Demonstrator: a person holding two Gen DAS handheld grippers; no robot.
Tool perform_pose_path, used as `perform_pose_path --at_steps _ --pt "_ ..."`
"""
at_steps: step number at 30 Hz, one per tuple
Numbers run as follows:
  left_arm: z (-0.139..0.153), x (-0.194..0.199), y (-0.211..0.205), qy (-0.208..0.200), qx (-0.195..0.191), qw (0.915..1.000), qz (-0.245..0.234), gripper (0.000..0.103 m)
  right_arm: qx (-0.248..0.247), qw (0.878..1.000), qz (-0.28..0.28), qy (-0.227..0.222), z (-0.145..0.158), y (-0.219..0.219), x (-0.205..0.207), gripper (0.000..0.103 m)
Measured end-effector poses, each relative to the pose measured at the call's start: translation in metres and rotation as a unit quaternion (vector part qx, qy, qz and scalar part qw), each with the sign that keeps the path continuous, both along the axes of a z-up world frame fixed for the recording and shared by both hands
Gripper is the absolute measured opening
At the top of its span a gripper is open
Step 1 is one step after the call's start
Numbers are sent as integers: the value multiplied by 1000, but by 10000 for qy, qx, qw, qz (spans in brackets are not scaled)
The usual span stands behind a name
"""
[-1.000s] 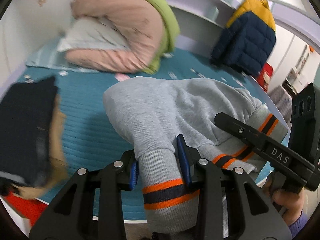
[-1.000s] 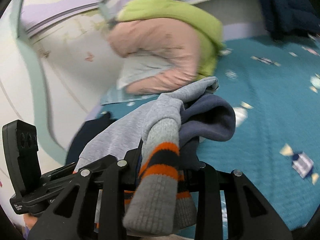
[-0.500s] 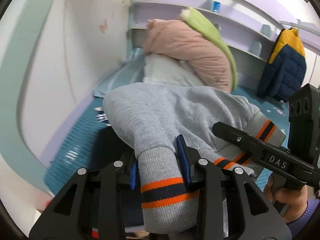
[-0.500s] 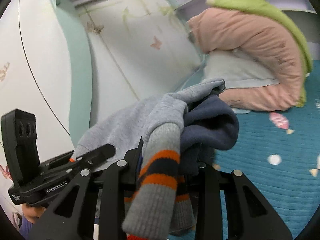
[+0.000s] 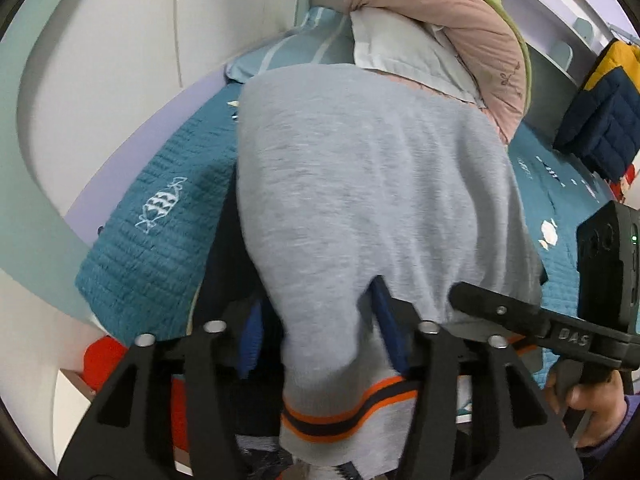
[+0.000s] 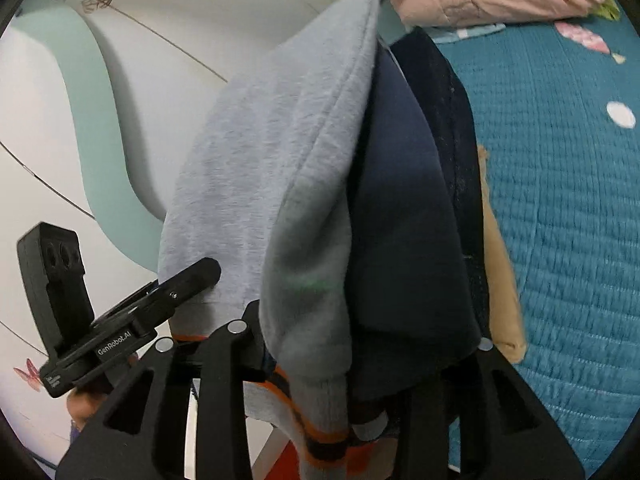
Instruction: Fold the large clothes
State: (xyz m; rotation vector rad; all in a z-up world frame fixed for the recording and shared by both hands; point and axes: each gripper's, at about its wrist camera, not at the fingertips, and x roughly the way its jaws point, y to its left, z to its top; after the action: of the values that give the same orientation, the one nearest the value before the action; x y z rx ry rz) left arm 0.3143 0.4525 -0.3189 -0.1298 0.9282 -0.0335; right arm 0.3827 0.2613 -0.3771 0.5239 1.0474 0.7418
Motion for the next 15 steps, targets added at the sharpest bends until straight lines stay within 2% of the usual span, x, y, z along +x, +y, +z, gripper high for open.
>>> perform_pose_path --at_steps 3,5,7,9,12,13,14,15 --pt "2 -5 1 4 39 9998 219 63 -103 9999 0 -45 10 -6 -2 45" --pt "7 -6 -1 3 129 9991 403 63 -214 9994 -56 -273 23 -14 -7 56" --pt "19 -10 0 -59 288 9967 751 64 -403 9980 -152 -470 29 -24 -11 59" --pt "32 -17 2 -170 351 9941 1013 64 -719 9952 -398 -535 31 -39 -17 59" --pt "58 -34 -5 -515 497 9903 1191 65 -724 9939 -520 -654 42 -59 -26 59" --pt "66 -39 -10 -634 457 9903 1145 68 -614 9935 -443 -855 50 -63 -31 54" --pt "73 -45 -17 -770 328 9914 1001 69 -574 9917 -376 -1086 58 -64 -35 42" --pt "77 -49 -24 -847 207 9923 876 71 -582 9892 -299 -1308 66 -63 -40 38"
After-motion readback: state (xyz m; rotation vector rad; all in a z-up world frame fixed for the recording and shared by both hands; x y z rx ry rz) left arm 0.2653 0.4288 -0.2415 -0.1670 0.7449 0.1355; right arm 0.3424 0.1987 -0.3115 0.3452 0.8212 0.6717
